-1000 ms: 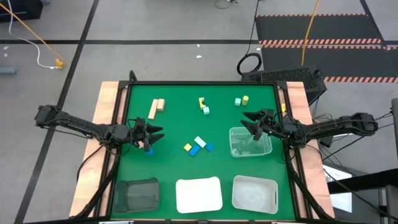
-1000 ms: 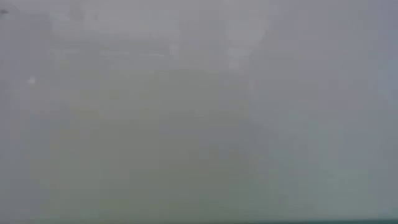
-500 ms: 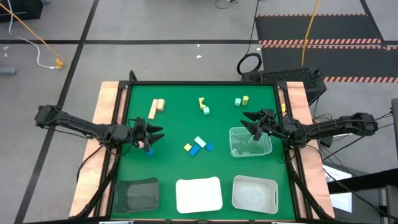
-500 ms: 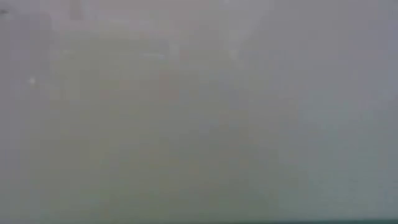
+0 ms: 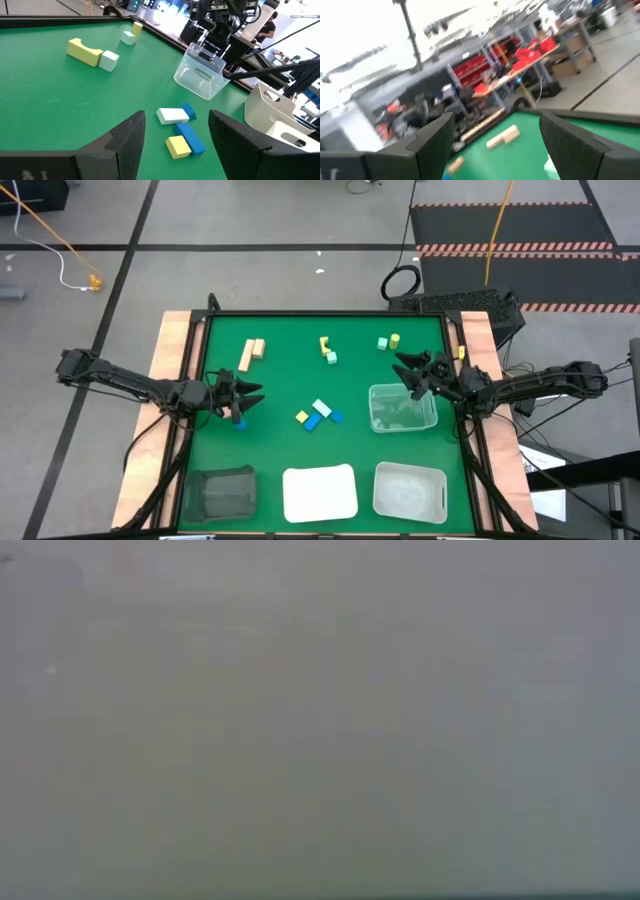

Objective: Sort & place blocks by color
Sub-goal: Put the top right green block into the gray bin

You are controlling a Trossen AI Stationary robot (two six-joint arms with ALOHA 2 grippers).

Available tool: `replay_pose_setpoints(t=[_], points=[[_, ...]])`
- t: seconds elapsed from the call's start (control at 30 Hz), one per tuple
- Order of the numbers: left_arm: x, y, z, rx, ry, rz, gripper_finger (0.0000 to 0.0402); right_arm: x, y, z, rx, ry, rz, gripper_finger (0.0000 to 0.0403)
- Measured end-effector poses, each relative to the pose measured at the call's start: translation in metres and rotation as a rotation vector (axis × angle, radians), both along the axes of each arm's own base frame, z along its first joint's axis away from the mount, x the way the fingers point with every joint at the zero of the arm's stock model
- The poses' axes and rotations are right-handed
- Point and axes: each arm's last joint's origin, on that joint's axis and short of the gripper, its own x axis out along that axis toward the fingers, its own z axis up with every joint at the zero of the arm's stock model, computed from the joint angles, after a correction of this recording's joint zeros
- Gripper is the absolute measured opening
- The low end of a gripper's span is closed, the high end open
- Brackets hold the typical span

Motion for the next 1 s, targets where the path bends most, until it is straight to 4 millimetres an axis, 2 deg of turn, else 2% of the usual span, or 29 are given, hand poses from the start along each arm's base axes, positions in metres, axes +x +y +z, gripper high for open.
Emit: replay_pose_setpoints(t=[0.2,0.47,0.87,1.0], points=[[0.000,0.000,0.000,0.000,0.000,0.000,0.0219,-0.004,0.000,0.012,-0.001,-0.135,0.000,0.0286],[0.000,0.000,0.000,0.000,0.000,0.000,0.0219,-0.006,0.000,0.016,0.052,-0.204,0.020,0.0286],[0.000,0.000,0.001,-0.006,-0.014,0.002,0.0219,-0.002,-0.001,0.006,0.093,-0.114,0.001,0.0286],[0.001,0.002,0.006,-0.007,-0.063,0.053,0.0219,-0.002,-0.001,0.004,0.124,-0.110,0.010,0.0286]])
